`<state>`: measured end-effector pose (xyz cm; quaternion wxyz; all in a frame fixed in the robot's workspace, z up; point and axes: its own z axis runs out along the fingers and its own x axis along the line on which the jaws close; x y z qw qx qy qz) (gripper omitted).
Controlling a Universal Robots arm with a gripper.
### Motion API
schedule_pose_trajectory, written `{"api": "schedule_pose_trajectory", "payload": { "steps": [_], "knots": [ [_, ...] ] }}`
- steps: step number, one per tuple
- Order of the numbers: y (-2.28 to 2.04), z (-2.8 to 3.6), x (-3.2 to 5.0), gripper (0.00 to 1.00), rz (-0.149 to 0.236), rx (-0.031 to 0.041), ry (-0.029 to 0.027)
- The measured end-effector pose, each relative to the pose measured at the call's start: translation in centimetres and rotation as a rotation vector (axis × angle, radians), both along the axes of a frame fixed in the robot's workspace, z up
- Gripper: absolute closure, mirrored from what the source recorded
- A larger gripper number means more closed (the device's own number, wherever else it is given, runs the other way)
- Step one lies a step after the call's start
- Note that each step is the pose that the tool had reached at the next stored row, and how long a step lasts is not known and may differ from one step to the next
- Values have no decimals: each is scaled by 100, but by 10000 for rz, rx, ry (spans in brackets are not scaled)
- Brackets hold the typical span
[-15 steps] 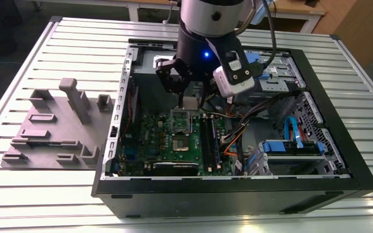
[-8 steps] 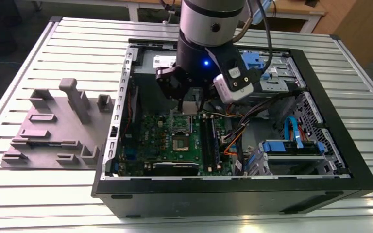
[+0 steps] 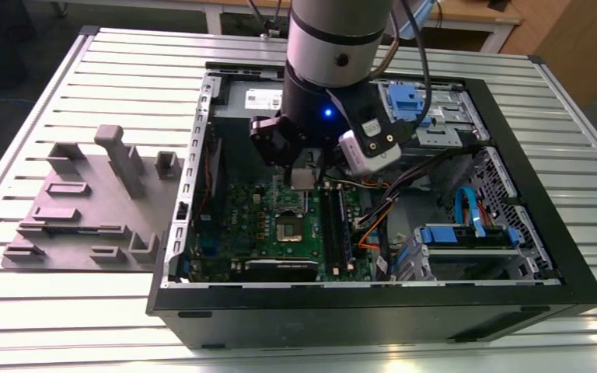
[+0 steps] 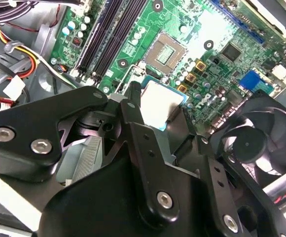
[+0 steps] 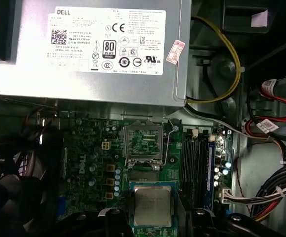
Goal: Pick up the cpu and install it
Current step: 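Place the cpu into insertion slot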
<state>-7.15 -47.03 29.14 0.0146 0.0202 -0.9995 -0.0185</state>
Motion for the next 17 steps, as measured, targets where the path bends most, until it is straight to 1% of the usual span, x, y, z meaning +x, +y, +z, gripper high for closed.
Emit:
{"api": "schedule_pose_trajectory", "payload": {
  "steps": [17],
  "knots": [
    [-1,-26,0,55,0,0,0]
  ]
}}
